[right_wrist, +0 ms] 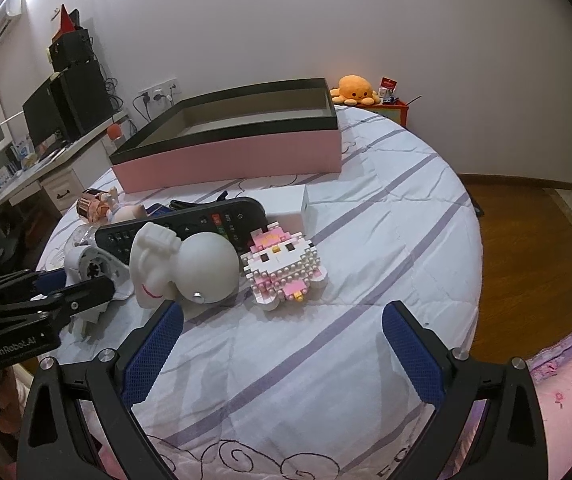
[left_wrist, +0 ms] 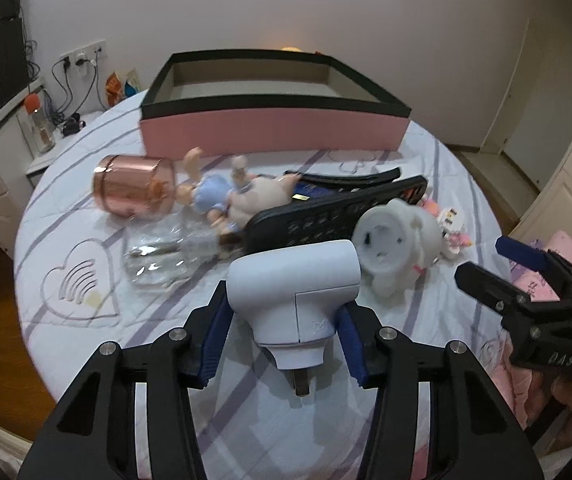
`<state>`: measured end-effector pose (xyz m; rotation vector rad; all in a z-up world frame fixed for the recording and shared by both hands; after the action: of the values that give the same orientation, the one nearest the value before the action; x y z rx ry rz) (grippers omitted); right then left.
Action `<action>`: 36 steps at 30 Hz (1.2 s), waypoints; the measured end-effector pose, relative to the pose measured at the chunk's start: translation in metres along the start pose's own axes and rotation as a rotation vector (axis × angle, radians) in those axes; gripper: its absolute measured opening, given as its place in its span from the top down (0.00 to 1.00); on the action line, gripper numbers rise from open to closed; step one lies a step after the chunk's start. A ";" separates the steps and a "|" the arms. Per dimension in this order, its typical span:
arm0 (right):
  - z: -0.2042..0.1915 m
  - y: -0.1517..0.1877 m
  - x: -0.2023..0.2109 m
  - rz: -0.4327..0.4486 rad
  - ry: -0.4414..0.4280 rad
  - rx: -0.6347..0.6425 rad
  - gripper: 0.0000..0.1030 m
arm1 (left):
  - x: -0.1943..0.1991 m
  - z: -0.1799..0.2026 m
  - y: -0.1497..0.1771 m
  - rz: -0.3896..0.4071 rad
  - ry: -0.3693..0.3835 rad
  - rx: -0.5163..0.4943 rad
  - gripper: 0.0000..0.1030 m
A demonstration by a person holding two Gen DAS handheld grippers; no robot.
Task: Organize rigid objects
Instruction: 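Lift the white plug adapter with the left tool while the right tool grasps the pink block figure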
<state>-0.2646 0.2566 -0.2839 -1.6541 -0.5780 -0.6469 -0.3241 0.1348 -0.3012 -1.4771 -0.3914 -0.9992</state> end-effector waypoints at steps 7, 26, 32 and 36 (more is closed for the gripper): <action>-0.007 0.003 -0.009 -0.011 -0.024 0.004 0.03 | 0.005 -0.015 0.010 -0.020 -0.021 0.012 0.49; 0.022 -0.013 -0.020 -0.024 0.004 -0.031 0.27 | -0.005 -0.012 0.010 -0.023 0.029 -0.032 0.52; 0.011 -0.015 -0.034 -0.056 -0.001 0.050 0.28 | -0.007 -0.010 0.010 -0.026 0.024 -0.048 0.52; 0.010 -0.018 -0.041 -0.073 -0.008 0.079 0.29 | -0.007 -0.011 0.010 -0.027 0.026 -0.055 0.52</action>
<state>-0.3052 0.2687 -0.3013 -1.5680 -0.6638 -0.6627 -0.3243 0.1250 -0.3140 -1.5100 -0.3683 -1.0575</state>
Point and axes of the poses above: each gripper's, at about its wrist camera, not at the fingertips, and x roughly against the way its jaws point, z to its right, y to its underside, the point moved 10 cm from there along -x, roughly the way its jaws point
